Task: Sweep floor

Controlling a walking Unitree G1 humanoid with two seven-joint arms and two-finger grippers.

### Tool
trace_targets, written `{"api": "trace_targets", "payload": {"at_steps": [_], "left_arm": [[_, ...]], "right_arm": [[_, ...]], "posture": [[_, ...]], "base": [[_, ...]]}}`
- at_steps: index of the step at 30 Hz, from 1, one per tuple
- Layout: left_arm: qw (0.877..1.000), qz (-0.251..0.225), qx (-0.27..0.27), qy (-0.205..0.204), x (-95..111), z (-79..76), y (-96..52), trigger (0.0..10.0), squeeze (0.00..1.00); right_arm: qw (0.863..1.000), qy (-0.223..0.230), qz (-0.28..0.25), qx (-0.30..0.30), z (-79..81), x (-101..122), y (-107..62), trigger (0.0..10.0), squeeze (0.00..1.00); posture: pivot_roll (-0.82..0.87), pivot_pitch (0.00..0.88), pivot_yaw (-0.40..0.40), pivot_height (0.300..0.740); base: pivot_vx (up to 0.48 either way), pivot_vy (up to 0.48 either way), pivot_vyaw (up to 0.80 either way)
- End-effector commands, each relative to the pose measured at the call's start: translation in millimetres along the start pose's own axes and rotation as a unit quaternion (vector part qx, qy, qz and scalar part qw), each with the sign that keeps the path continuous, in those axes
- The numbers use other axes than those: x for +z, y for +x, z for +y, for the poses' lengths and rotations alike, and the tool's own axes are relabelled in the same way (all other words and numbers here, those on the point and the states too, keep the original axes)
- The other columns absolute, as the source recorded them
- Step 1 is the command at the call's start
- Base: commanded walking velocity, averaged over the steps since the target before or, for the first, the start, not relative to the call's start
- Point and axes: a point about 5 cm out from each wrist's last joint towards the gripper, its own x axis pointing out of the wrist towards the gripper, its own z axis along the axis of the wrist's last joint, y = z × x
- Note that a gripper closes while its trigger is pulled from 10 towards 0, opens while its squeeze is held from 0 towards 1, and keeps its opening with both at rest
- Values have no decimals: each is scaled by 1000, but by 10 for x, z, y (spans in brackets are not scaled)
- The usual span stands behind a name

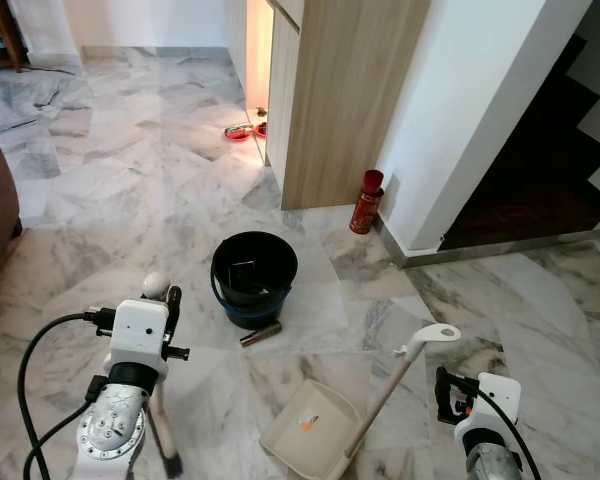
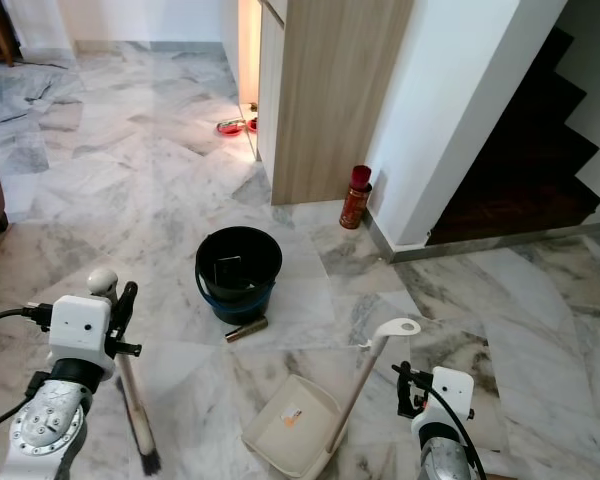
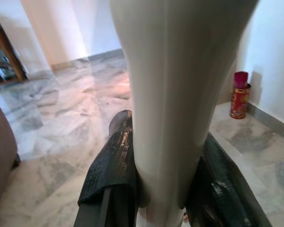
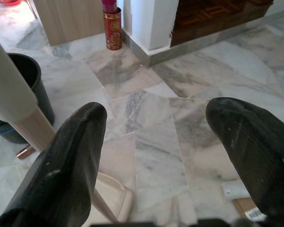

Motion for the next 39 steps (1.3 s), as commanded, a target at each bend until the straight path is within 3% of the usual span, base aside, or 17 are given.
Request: {"api": "trace_targets", "payload": {"at_steps": [1,16,19,27,35,39], "left_arm": [[1000,-25,4,1,78,-22,45,10000,0],[999,-31,5,-8,80,-55,59,10000,0],[999,-31,5,-8,81,-52,51,10000,0],[999,-32,4,-8,84,-49,45,10000,0],[999,-31,3,-9,82,-53,33,10000,0],[999,-31,4,-12,80,-53,33,10000,0]], "right_arm": [[1000,-2,-13,-2,2,58,23,10000,0],[998,-17,-18,-60,-131,141,78,10000,0],[997,-4,-6,-75,-156,135,96,10000,0],[995,-39,-18,-95,-185,162,92,10000,0],[995,-28,-7,-99,-167,151,107,10000,0],[995,-14,-7,-100,-156,146,109,10000,0]], "posture": [[155,60,-139,740],[148,72,-142,740],[146,74,-140,740],[147,76,-139,740],[154,77,-140,740],[153,76,-139,740]], "base": [[0,0,0],[0,0,0],[0,0,-783],[0,0,-486],[0,0,0],[0,202,-747]]}}
